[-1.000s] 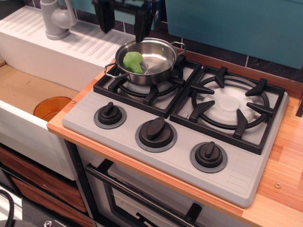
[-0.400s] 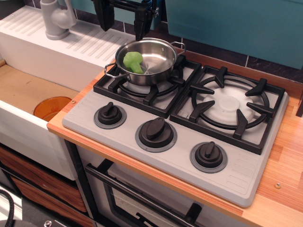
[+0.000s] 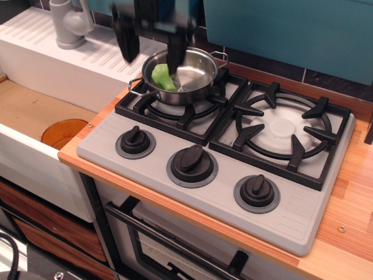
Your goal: Put cauliflower in pot or pan an put pot or pan on stove
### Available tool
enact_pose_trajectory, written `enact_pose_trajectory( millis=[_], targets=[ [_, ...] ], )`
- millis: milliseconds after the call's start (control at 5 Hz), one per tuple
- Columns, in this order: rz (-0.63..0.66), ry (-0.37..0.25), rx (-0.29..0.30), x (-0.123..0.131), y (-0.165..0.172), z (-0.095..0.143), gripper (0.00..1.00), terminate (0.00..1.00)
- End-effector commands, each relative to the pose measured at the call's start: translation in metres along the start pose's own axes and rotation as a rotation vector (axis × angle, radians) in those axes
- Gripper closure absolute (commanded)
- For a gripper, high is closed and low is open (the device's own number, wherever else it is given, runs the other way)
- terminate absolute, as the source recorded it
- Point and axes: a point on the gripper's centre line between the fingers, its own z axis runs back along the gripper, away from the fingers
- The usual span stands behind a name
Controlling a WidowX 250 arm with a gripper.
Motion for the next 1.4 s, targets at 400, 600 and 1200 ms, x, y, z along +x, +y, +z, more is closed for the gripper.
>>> enact_pose_trajectory(
  millis=[400,600,1200],
  targets=[
    [0.051,-0.114,0.018,0.011,-0.035,0.021,0.0,0.0],
    [0.059,-0.126,0.016,0.019,-0.047,0.02,0.0,0.0],
    [0.054,-0.182,-0.068,0.048,-0.066,-0.024,0.0,0.0]
  ],
)
